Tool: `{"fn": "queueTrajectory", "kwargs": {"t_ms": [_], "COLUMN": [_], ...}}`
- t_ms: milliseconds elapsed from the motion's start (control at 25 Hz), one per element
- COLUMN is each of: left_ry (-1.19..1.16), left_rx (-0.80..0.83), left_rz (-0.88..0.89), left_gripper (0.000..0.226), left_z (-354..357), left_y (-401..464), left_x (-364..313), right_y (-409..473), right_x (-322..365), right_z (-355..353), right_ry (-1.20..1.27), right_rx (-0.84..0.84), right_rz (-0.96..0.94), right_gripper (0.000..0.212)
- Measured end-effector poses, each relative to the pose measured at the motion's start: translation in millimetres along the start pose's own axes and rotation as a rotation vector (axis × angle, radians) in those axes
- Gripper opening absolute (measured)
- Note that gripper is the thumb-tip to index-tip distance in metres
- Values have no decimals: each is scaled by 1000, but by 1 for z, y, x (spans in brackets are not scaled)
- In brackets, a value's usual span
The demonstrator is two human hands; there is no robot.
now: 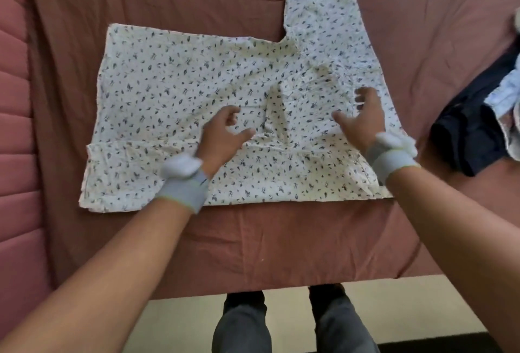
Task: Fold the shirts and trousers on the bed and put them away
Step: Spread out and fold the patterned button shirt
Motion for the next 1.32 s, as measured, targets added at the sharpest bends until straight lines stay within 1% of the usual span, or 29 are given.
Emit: {"fn": "queueTrajectory", "kwargs": {"t_ms": [40,80,120,160,200,240,280,320,360,400,440,480,520,560,600,640,680,720,800,880,920,960,1000,1080,1120,1160,1200,1280,1320], "left_ry": [-46,-76,-90,-74,-59,-64,-108,-178,-239,-279,-295,-280,-239,-144,-28,95,200,286,327,269,227,141,-7,-364,-427,-386,-316,-254,-262], "left_rx": [48,62,47,11,-37,-84,-116,-131,-138,-158,-180,-187,-164,-116,-46,21,70,103,96,61,25,-25,-92,-178,-176,-153,-147,-242,-289], "left_rz": [-45,-87,-125,-151,-167,-177,-174,-153,-115,-54,21,85,149,219,314,410,494,556,610,609,586,511,376,30,-88,-134,-149,-142,-149], "left_gripper": [71,78,83,84,80,72,61,48,35,23,21,29,37,39,37,32,28,26,21,21,23,26,28,31,38,44,41,16,10], "left_z": [21,40,53,60,63,63,61,58,57,52,47,44,41,40,43,48,54,58,64,67,68,68,68,72,76,79,83,90,93], "left_y": [20,38,52,63,71,75,78,80,78,71,60,45,29,13,-1,-12,-19,-22,-25,-34,-39,-44,-46,-38,-30,-22,-16,-5,-3], "left_x": [-12,-20,-26,-27,-25,-22,-17,-15,-13,-12,-12,-11,-7,0,10,23,36,45,51,44,41,36,33,20,17,14,13,19,24], "right_y": [15,28,37,43,48,51,52,54,53,49,41,32,23,15,9,5,4,4,3,0,-2,-3,-6,-11,-13,-16,-17,-17,-18], "right_x": [6,8,8,7,4,3,5,7,7,6,2,-5,-15,-26,-41,-58,-73,-82,-88,-84,-83,-82,-82,-88,-93,-97,-99,-101,-102], "right_z": [1,4,7,10,13,16,16,15,11,5,-2,-9,-17,-23,-25,-23,-20,-17,-17,-24,-28,-32,-33,-34,-33,-31,-30,-26,-25], "right_ry": [74,101,88,73,64,92,156,250,326,360,307,193,30,-162,-372,-566,-706,-780,-783,-707,-666,-650,-653,-656,-652,-654,-658,-633,-607], "right_rx": [84,175,232,252,254,249,246,261,280,288,284,283,279,279,264,252,251,256,235,208,197,202,219,269,295,319,340,378,376], "right_rz": [107,178,213,215,200,177,154,112,33,-86,-226,-393,-576,-761,-912,-1011,-1050,-1053,-1034,-1041,-1065,-1097,-1127,-1154,-1143,-1116,-1072,-978,-968], "right_gripper": [63,68,70,70,68,63,53,39,25,19,14,7,11,19,23,26,30,33,32,21,15,14,17,16,17,21,25,21,16]}}
Point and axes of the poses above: each hand's wrist, its own y-axis towards the middle knuckle, its own z-axis out of the palm, x = y × z, the point moved 1 cm from there along y, towards the middle knuckle, and after that the axes turned 11 degrees about z, right-handed, at the moved point
